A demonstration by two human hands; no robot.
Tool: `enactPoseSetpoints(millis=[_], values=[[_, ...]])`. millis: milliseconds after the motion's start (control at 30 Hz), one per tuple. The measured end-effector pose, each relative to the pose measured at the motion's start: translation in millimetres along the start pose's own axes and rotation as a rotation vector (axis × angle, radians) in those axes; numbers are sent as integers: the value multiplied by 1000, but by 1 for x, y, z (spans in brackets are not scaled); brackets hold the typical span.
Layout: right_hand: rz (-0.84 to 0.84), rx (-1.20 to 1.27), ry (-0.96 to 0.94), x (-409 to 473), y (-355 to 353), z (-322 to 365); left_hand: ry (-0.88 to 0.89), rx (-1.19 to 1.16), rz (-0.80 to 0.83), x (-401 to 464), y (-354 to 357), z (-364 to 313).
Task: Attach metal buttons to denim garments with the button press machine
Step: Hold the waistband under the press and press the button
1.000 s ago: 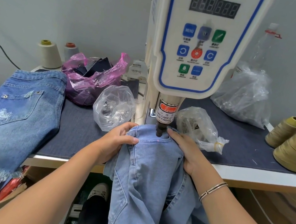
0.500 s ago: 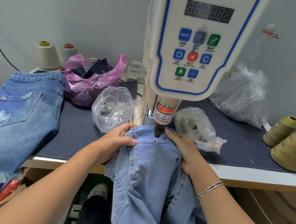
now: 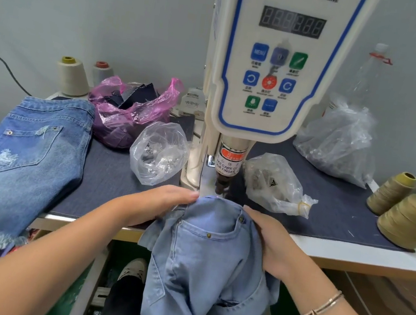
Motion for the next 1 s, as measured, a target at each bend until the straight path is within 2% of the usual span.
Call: enactPoseSetpoints(millis=[133,267,333,433,533,633,700,767,833,933,1000], values=[[98,-49,-19,-14,1,0,-3,138,35,-10,2,-11],[-57,-369,-53,-5,-1,5,-93,318,41,-12,6,-20],[-42,-443,-42,-5,2,5,-113,359,50,-11,8,-23],[28,-307,44,-13,3,-3,-148,395,63,-13,9,-18],[63,-202,-29,-13,3,4,-101,314,80,-16,8,-20],[80,-141,-53,-14,9,14,-102,158,164,-17,16,-18],[105,-161,-47,-19,9,12,-124,225,195,-18,23,-13],[178,-148,-68,-27,11,9,-63,272,229,-27,27,-18],[281,-159,-75,-39,16,9,8,204,212,-38,22,-33],[438,-398,-81,-59,25,11,189,121,215,-54,21,-69],[482,-625,-111,-65,29,12,298,130,233,-62,30,-92]])
Point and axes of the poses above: each hand's wrist, its own x-axis towards the middle knuckle, its own y-axis out of the palm, z = x × y, the point moved 6 cm from there along x, towards the middle knuckle, and after that the axes turned 9 degrees about -y, right-handed, at the moved point
